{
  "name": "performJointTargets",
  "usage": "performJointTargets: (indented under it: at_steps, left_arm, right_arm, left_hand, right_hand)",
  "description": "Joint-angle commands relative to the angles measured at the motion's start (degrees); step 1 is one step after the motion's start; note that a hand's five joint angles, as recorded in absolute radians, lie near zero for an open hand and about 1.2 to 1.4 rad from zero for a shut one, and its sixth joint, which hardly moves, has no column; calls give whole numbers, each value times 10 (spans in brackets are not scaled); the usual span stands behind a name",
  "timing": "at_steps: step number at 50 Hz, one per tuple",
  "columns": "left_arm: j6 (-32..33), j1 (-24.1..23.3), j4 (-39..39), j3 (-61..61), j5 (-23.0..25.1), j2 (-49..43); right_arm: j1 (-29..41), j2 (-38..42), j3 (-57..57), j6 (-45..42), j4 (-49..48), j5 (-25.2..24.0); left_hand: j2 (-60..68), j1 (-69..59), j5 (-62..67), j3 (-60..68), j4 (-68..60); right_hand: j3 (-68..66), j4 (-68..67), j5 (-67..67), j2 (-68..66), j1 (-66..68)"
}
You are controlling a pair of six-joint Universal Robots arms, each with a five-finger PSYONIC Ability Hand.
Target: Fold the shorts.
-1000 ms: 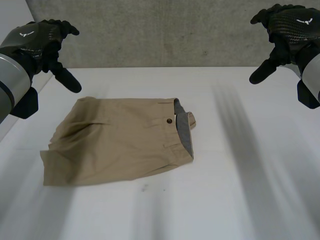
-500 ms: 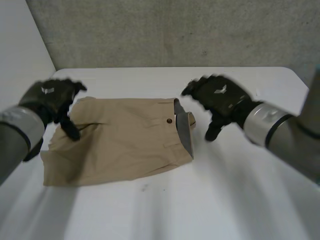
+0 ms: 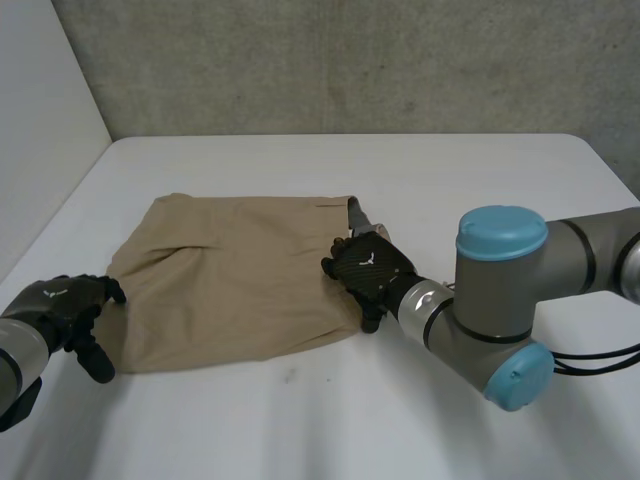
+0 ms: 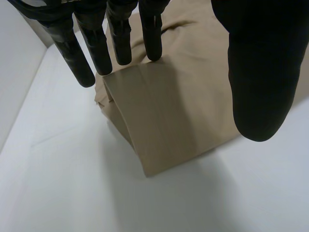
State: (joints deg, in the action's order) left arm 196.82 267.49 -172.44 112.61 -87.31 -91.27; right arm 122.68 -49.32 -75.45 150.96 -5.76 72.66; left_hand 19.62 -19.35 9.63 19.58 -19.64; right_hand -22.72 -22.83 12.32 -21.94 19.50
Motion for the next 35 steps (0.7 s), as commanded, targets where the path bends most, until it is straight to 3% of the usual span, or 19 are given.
performJointTargets:
  at_steps: [1,3,7,11,20,35]
  left_arm:
    - [0,24,0,9,20,-1]
    - [1,24,0,10,21,-1]
    - [1,23,-1,14,21,-1]
    - [1,17,-1,16,22,-1]
    - [1,-17,-21,23,22,-10]
    - [4,-41,-78,21,21,-81]
  right_arm:
    - [5,34,22,-35,-3,25]
    - [5,38,27,-35,-3,25]
    - [4,40,30,-31,-6,23]
    - [4,25,36,-12,-27,38]
    - [-2,-31,29,85,-52,123]
    - [-24,-111,-50,120,-33,134]
  left_hand:
    - [39,-42,39,39,-39]
    - [37,-40,37,38,-37]
    - [35,-38,35,36,-35]
    - [35,-38,35,36,-35]
    - [35,-38,35,36,-35]
    - [41,-43,40,41,-40]
  right_hand:
    - [-111,-110,115,-119,143]
    - [-158,-157,162,-165,190]
    - [-572,-571,576,-580,604]
    - [-573,-572,577,-581,605]
    - [-573,-572,577,-581,605]
    - [-573,-572,577,-581,605]
